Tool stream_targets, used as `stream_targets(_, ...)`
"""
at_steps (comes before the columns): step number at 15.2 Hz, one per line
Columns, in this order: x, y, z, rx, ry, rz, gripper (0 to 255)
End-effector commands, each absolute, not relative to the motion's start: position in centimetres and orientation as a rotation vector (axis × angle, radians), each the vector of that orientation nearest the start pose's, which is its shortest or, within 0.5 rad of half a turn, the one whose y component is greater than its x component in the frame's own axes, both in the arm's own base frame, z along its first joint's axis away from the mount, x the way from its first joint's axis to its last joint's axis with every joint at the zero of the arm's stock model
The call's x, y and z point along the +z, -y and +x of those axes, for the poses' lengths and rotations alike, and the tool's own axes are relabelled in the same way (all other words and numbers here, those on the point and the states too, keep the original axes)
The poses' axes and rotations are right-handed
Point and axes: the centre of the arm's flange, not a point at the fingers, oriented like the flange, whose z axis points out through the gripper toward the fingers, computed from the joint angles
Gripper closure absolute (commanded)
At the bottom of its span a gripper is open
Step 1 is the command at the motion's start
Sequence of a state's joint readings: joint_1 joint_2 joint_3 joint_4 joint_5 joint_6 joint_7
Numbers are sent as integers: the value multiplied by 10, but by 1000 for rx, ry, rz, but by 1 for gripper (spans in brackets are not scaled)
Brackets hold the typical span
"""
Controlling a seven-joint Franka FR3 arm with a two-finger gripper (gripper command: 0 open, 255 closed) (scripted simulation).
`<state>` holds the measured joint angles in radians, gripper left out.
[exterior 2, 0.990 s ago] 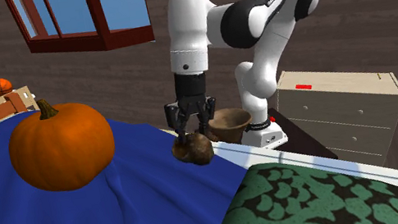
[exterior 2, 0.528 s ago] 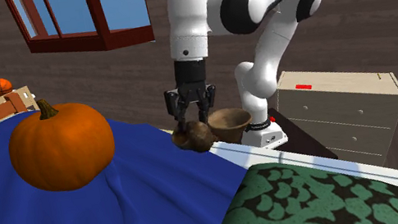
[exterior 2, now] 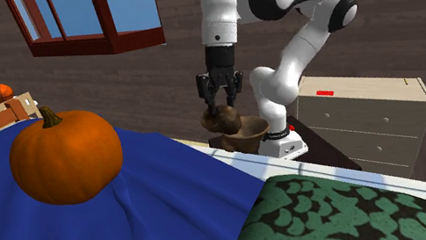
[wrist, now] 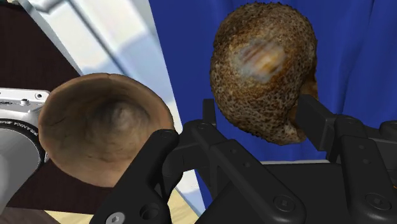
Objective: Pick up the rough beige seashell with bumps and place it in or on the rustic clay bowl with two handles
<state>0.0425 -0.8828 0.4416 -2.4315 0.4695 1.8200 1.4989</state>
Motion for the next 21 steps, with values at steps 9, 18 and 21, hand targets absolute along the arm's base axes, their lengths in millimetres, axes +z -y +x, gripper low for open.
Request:
stream_targets(9,586,-121,178,-45,-1619,-2387,255)
stream_targets(18,559,-87,151,-45,-1619,-2387,255)
stream_targets(21,543,-87,151,-45,-1619,-2387,255)
